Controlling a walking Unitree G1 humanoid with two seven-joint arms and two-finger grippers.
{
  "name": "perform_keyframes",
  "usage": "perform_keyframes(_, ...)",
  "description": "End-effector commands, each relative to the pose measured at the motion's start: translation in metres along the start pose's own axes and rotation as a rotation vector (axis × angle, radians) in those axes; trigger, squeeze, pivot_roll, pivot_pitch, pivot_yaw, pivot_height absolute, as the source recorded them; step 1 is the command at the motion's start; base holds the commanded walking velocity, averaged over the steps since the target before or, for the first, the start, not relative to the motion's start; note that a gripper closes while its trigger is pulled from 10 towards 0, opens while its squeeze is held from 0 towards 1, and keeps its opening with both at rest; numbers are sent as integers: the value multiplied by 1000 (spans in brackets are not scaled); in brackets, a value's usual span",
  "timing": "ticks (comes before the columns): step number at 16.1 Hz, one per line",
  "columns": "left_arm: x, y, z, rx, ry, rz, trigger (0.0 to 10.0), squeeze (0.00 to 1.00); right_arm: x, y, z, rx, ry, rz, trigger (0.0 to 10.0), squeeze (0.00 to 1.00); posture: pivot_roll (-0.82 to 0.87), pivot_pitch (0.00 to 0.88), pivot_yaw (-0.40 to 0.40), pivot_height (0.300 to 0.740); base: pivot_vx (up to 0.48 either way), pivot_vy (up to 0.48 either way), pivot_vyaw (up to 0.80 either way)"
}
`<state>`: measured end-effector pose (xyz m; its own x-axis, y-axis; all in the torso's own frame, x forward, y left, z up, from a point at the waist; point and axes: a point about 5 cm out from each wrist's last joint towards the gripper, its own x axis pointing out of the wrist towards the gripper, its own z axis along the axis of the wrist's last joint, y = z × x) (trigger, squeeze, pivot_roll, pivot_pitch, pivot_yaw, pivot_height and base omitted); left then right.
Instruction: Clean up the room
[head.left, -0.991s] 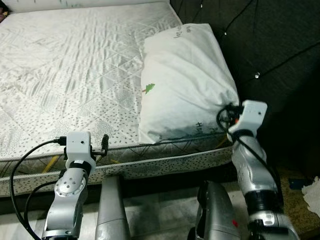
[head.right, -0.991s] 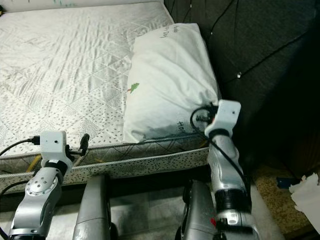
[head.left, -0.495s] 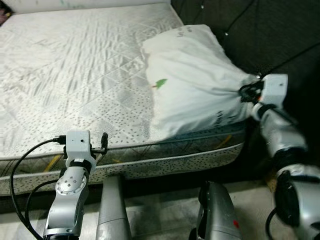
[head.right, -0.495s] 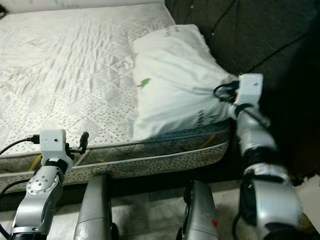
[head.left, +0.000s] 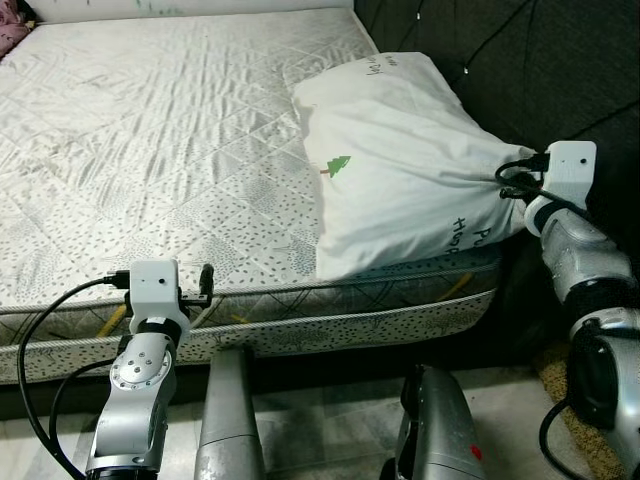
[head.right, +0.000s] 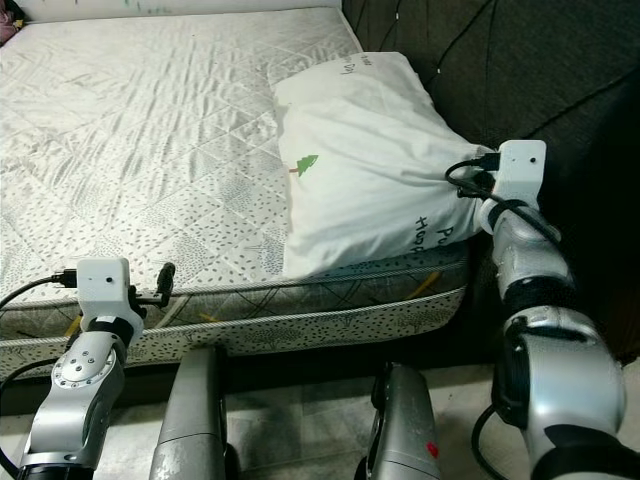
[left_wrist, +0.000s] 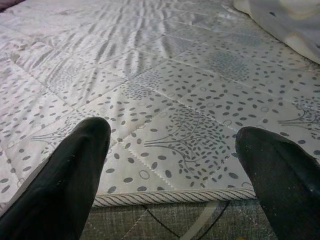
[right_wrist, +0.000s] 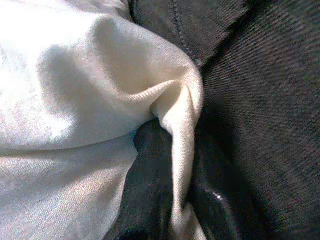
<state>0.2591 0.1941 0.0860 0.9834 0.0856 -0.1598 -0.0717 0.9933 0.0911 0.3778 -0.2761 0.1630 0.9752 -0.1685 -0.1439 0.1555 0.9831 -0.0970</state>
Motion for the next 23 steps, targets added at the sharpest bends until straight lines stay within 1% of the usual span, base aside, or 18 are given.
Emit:
perform_keyframes(1,2,1,1,10,-3,9,10000,0,0,0,10,24,-77,-15,941,0,161,0,6,499,0,0,0)
perform_keyframes(2,1,1,0,9,-3,7,10000,0,-2,9,-3,29,-62,-13,10000,0,160,0,8,499,0,0,0)
perform_keyframes(3,1,1,0,9,-1,5,10000,0,-4,15,-11,52,-53,0,10000,1000,159,0,8,499,0,0,0)
perform_keyframes(4,0,0,-1,8,2,-1,10000,0,-7,26,-21,56,-48,34,10000,1000,156,0,9,499,0,0,0)
perform_keyframes(6,0,-1,-1,7,7,-5,10000,0,-10,35,-28,26,-53,33,10000,1000,153,0,6,499,0,0,0)
perform_keyframes(8,0,-1,-3,6,11,-7,10000,0,-13,39,-35,-5,-52,23,10000,1000,153,0,4,499,0,0,0)
perform_keyframes(9,0,-2,-2,6,9,-6,10000,0,-21,44,-48,-41,-45,34,10000,1000,156,0,-1,499,0,0,0)
perform_keyframes(11,0,1,-3,14,12,27,10000,0,-32,46,-64,-80,-36,31,10000,1000,151,0,-2,499,0,0,0)
perform_keyframes(12,-1,3,-4,10,14,45,10000,0,-42,42,-74,-179,-27,-19,10000,1000,146,0,-2,499,0,0,0)
perform_keyframes(13,-1,3,-4,9,15,42,10000,0,-48,38,-79,-206,-24,-66,10000,1000,146,0,-2,499,0,0,0)
perform_keyframes(14,-1,2,-4,10,17,39,10000,0,-53,37,-77,-222,-60,-107,10000,1000,145,0,-1,499,0,0,0)
perform_keyframes(15,-1,2,-4,10,18,37,10000,0,-56,39,-67,-240,-123,-126,10000,1000,143,0,1,499,0,0,0)
perform_keyframes(16,-1,2,-4,8,18,38,10000,0,-57,46,-48,-236,-214,-124,10000,1000,141,0,2,499,0,0,0)
perform_keyframes(17,0,1,-4,7,20,38,10000,0,-56,49,-35,-243,-265,-132,10000,1000,136,0,3,499,0,0,0)
perform_keyframes(19,1,0,-3,5,19,36,10000,0,-50,60,-6,-227,-370,-129,10000,1000,136,0,-2,499,0,0,0)
perform_keyframes(20,1,0,-3,1,18,37,10000,0,-45,70,6,-210,-407,-98,10000,1000,136,0,-2,499,0,0,0)
perform_keyframes(21,1,-1,-3,-2,18,40,10000,0,-39,84,10,-192,-398,-41,10000,1000,146,0,-12,499,0,0,0)
perform_keyframes(23,0,0,-2,-10,15,49,10000,0,-35,98,7,-158,-352,28,10000,1000,159,0,-20,499,0,0,0)
